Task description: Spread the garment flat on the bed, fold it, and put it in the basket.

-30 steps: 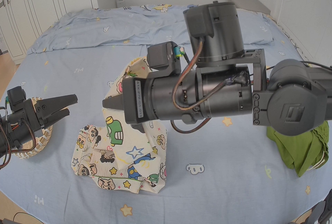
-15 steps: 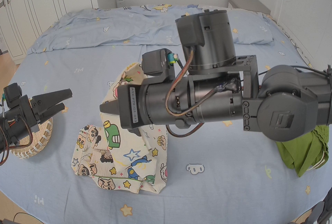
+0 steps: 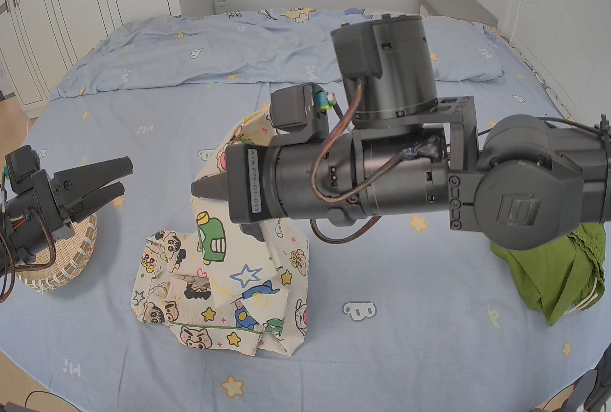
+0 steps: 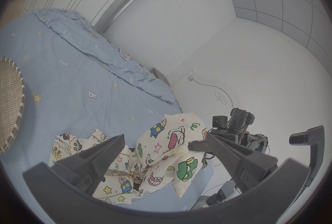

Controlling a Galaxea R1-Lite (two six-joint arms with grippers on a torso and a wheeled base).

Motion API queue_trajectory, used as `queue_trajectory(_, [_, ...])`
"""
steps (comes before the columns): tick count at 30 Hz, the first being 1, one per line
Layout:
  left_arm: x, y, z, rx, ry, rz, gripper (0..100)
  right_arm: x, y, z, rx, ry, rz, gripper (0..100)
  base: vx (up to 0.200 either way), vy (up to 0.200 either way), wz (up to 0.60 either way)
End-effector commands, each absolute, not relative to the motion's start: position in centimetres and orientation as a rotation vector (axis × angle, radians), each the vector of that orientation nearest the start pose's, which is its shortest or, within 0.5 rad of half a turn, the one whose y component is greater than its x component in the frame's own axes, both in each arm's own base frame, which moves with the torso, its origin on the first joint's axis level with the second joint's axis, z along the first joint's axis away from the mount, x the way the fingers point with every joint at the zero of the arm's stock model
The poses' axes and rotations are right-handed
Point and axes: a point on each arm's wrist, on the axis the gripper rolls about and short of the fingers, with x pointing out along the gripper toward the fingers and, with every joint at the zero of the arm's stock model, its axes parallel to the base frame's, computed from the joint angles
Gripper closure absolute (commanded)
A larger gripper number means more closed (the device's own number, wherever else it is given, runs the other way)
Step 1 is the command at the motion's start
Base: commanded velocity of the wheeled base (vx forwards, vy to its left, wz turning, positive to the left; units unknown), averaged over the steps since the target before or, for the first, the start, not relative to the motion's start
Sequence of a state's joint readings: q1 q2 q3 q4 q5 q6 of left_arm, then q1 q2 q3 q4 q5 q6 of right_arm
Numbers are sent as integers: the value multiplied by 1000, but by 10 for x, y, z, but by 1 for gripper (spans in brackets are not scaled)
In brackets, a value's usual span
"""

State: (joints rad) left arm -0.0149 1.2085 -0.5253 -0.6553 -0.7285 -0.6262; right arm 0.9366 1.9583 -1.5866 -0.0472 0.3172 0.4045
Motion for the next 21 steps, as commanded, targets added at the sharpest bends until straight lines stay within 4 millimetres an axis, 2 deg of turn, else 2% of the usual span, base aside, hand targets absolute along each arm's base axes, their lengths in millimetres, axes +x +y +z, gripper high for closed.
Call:
queue_trajectory(1, [173, -18, 226, -609, 262, -715, 0, 233, 326, 252, 242, 572, 1150, 100, 0, 0, 0])
queue_trajectory(8, [173, -18, 225, -610, 266, -717, 0, 234, 325, 252, 242, 573, 1147, 100, 0, 0, 0])
queue_trajectory(21, [172, -19, 224, -612, 274, -731, 0, 236, 323, 252, 244, 572, 1141, 100, 0, 200, 0])
